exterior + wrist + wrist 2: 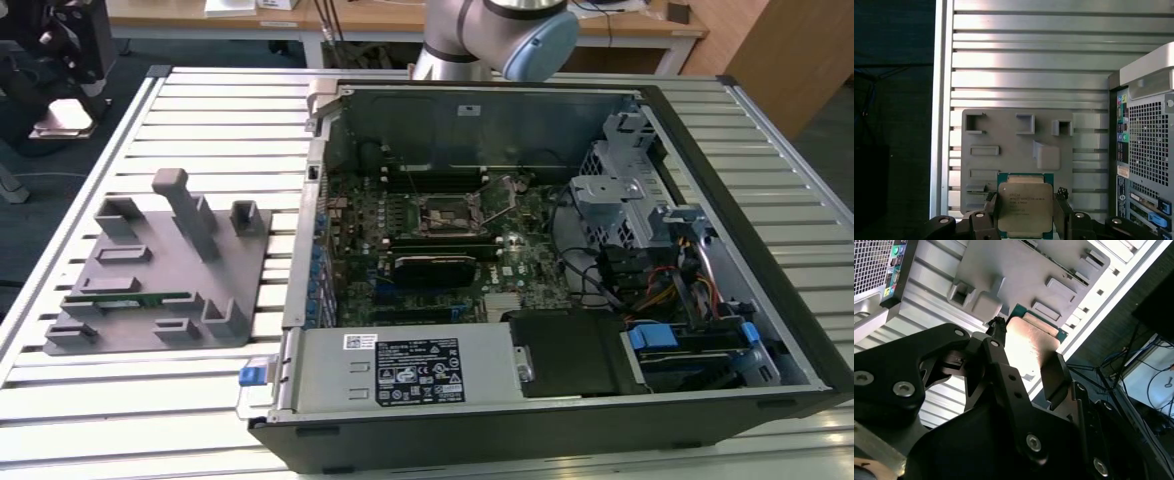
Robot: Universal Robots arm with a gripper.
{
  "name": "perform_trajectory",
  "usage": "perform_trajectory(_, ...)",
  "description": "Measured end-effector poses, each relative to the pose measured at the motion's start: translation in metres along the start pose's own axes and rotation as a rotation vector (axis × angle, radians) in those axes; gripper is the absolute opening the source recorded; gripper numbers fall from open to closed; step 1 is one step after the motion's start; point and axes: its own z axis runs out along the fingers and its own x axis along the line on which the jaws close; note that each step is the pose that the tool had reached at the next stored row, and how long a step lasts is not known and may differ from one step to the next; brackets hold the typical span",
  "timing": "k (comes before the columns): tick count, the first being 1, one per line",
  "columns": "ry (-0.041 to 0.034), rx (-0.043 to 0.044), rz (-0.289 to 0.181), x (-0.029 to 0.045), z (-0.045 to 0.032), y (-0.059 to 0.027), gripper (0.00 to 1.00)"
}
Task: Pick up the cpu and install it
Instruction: 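Pick up the cpu and move it towards the insertion slot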
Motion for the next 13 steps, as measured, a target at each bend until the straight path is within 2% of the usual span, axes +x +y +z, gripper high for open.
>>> perform_trajectory(13,0.0000,0.0000,0.000,-0.0177,-0.0001,0.0000,0.53)
